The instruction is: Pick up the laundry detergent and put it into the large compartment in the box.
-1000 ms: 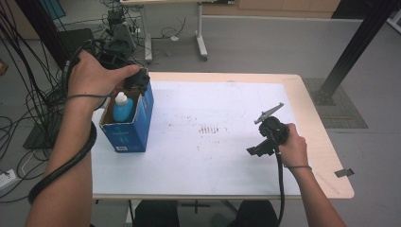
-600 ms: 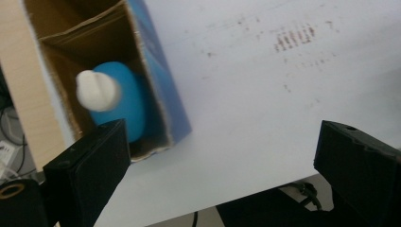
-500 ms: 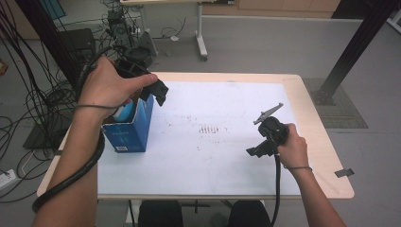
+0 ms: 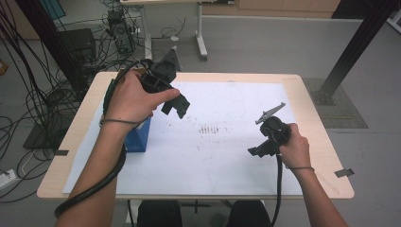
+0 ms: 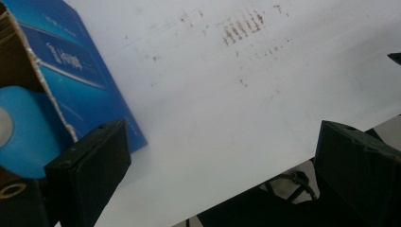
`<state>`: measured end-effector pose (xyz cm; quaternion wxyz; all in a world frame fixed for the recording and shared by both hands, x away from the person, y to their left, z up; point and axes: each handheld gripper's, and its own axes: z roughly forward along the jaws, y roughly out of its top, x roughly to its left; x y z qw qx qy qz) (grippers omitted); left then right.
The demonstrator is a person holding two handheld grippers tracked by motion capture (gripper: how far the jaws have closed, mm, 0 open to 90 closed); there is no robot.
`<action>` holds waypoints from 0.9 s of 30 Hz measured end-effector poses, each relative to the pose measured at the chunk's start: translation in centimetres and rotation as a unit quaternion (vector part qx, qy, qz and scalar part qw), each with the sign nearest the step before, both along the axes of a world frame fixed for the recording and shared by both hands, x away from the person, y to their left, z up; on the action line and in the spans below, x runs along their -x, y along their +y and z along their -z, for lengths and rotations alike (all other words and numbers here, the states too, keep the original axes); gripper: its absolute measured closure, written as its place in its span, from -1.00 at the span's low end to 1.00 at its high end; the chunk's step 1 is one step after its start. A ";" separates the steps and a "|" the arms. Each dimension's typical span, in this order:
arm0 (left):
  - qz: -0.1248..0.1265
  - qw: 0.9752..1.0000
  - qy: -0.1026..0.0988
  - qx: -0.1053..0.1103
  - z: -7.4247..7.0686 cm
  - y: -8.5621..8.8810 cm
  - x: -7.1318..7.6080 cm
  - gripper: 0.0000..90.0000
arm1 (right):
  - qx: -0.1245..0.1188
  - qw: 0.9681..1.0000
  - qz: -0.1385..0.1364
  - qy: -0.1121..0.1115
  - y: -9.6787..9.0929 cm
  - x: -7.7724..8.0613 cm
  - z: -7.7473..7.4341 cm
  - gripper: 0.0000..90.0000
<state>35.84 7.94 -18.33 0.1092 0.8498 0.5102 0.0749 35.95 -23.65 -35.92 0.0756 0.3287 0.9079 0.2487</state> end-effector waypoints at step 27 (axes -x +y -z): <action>0.024 0.999 0.030 0.028 7.4 -2.0 0.3 -0.88 | 0.004 1.000 0.002 -0.002 -0.4 -0.2 -0.2 -0.85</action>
